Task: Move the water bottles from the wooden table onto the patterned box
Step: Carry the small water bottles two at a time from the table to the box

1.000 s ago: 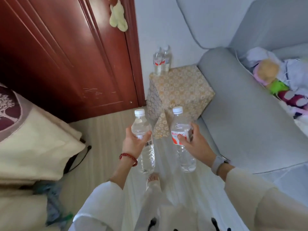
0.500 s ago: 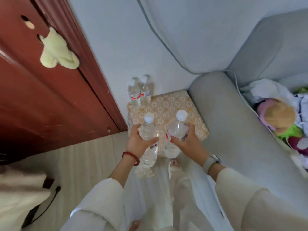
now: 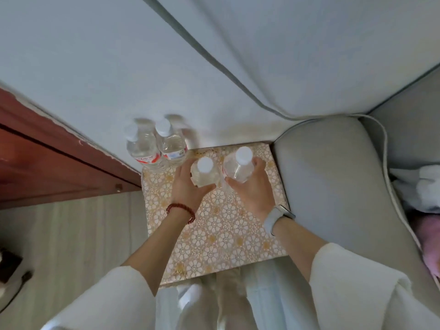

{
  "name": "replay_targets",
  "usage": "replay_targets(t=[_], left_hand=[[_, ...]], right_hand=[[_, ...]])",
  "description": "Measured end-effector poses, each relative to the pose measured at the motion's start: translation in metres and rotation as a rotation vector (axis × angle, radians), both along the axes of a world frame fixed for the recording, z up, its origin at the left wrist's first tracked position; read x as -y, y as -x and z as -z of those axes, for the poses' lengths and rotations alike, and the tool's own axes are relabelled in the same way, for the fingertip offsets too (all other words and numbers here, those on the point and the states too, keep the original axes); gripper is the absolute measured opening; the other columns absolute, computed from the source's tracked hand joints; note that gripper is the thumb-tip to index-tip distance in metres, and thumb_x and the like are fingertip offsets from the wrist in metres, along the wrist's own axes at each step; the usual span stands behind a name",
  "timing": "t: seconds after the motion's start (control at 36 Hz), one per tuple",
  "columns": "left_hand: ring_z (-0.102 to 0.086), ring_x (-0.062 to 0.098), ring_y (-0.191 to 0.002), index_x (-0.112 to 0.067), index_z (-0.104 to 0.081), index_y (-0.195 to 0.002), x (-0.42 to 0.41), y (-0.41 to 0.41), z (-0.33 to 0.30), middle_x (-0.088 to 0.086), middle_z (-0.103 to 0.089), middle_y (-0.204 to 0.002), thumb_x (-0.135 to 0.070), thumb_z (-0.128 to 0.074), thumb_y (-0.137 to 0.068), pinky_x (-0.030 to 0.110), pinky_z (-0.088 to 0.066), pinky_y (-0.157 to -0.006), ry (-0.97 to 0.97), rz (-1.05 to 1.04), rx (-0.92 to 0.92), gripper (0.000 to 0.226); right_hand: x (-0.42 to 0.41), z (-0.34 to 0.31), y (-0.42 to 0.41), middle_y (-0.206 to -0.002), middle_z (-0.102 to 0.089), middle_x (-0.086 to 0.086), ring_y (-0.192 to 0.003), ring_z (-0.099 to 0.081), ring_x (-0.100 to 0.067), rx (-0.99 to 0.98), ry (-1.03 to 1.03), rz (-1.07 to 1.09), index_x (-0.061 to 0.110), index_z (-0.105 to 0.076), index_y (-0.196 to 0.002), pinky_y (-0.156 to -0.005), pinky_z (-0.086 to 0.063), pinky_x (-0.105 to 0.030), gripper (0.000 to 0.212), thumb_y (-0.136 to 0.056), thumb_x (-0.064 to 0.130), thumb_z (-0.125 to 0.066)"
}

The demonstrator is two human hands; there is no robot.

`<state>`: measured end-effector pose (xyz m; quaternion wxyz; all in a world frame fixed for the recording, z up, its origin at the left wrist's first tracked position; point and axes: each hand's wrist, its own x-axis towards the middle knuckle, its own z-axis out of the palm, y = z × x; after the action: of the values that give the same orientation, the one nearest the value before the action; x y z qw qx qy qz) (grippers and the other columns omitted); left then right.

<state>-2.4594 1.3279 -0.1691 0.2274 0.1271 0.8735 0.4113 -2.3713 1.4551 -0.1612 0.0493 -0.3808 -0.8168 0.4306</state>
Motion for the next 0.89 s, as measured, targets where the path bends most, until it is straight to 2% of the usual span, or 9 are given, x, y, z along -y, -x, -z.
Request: replay_targets(t=[0.19, 0.31, 0.36, 0.42, 0.44, 0.5, 0.64, 0.72, 0.89], left_hand=[[-0.051, 0.023, -0.115, -0.019, -0.040, -0.132, -0.024, 0.019, 0.007, 0.005, -0.046, -0.135, -0.025, -0.080, -0.066, 0.038, -0.045, -0.095, 0.030, 0.047, -0.038, 0.078], [-0.038, 0.024, -0.129, -0.020, -0.030, -0.138, -0.025, 0.021, -0.003, 0.007, -0.034, -0.144, -0.024, -0.076, -0.071, 0.039, -0.037, -0.105, 0.081, 0.114, -0.023, 0.082], [-0.036, 0.023, -0.131, -0.025, -0.027, -0.140, -0.023, 0.023, -0.010, 0.006, -0.030, -0.146, -0.024, -0.075, -0.072, 0.042, -0.041, -0.103, 0.071, 0.140, -0.041, 0.083], [-0.039, 0.023, -0.128, -0.027, -0.030, -0.139, -0.023, 0.024, -0.018, 0.005, -0.036, -0.142, -0.024, -0.074, -0.074, 0.043, -0.044, -0.099, 0.062, 0.160, -0.086, 0.078], [-0.040, 0.022, -0.127, -0.026, -0.034, -0.137, -0.023, 0.024, -0.022, 0.004, -0.040, -0.139, -0.024, -0.073, -0.074, 0.041, -0.043, -0.100, 0.068, 0.175, -0.109, 0.074], [-0.041, 0.022, -0.123, -0.022, -0.042, -0.131, -0.025, 0.027, -0.029, 0.004, -0.047, -0.132, -0.022, -0.072, -0.075, 0.038, -0.040, -0.101, 0.108, 0.215, -0.152, 0.063], [-0.049, 0.025, -0.114, -0.013, -0.054, -0.119, -0.027, 0.036, -0.034, 0.004, -0.058, -0.121, -0.026, -0.075, -0.072, 0.038, -0.040, -0.096, 0.225, 0.280, -0.289, 0.053], [-0.052, 0.023, -0.113, -0.015, -0.055, -0.117, -0.030, 0.041, -0.031, 0.001, -0.061, -0.119, -0.030, -0.075, -0.070, 0.035, -0.032, -0.098, 0.269, 0.297, -0.362, 0.054], [-0.056, 0.024, -0.109, -0.014, -0.057, -0.113, -0.041, 0.056, -0.032, 0.003, -0.063, -0.116, -0.026, -0.075, -0.070, 0.032, -0.026, -0.093, 0.267, 0.307, -0.491, 0.048]], right_hand=[[-0.015, 0.019, 0.014, -0.120, -0.051, -0.009, -0.108, -0.053, -0.022, -0.066, 0.031, 0.001, 0.006, -0.032, -0.126, -0.082, -0.044, -0.019, 0.072, -0.074, 0.034, -0.073], [-0.020, 0.016, 0.009, -0.127, -0.044, 0.000, -0.117, -0.045, -0.014, -0.074, 0.077, -0.044, 0.011, -0.027, -0.133, -0.085, -0.035, -0.006, 0.075, -0.077, 0.032, -0.071], [-0.026, 0.013, 0.005, -0.142, -0.035, 0.000, -0.126, -0.037, -0.011, -0.065, 0.101, -0.105, 0.016, -0.018, -0.141, -0.095, -0.031, -0.008, 0.082, -0.079, 0.032, -0.069], [-0.032, 0.008, 0.005, -0.145, -0.026, 0.001, -0.125, -0.029, -0.003, -0.065, 0.079, -0.184, 0.021, -0.014, -0.144, -0.092, -0.026, 0.002, 0.081, -0.082, 0.027, -0.066], [-0.035, 0.007, 0.005, -0.144, -0.025, 0.000, -0.124, -0.028, -0.003, -0.067, 0.048, -0.224, 0.022, -0.015, -0.143, -0.092, -0.027, 0.002, 0.079, -0.083, 0.024, -0.066], [-0.042, 0.005, 0.007, -0.141, -0.028, -0.005, -0.123, -0.035, -0.011, -0.061, 0.002, -0.302, 0.025, -0.020, -0.142, -0.096, -0.037, -0.015, 0.076, -0.082, 0.021, -0.066], [-0.046, 0.006, 0.014, -0.129, -0.043, -0.005, -0.108, -0.051, -0.017, -0.032, 0.001, -0.318, 0.029, -0.032, -0.133, -0.081, -0.055, -0.032, 0.065, -0.079, 0.030, -0.069], [-0.044, 0.010, 0.019, -0.127, -0.046, -0.005, -0.103, -0.052, -0.016, -0.046, -0.032, -0.277, 0.027, -0.035, -0.132, -0.076, -0.056, -0.035, 0.064, -0.078, 0.033, -0.068], [-0.042, 0.007, 0.042, -0.125, -0.048, -0.004, -0.100, -0.052, -0.015, -0.101, -0.072, -0.200, 0.025, -0.037, -0.131, -0.072, -0.053, -0.029, 0.061, -0.079, 0.031, -0.068]])
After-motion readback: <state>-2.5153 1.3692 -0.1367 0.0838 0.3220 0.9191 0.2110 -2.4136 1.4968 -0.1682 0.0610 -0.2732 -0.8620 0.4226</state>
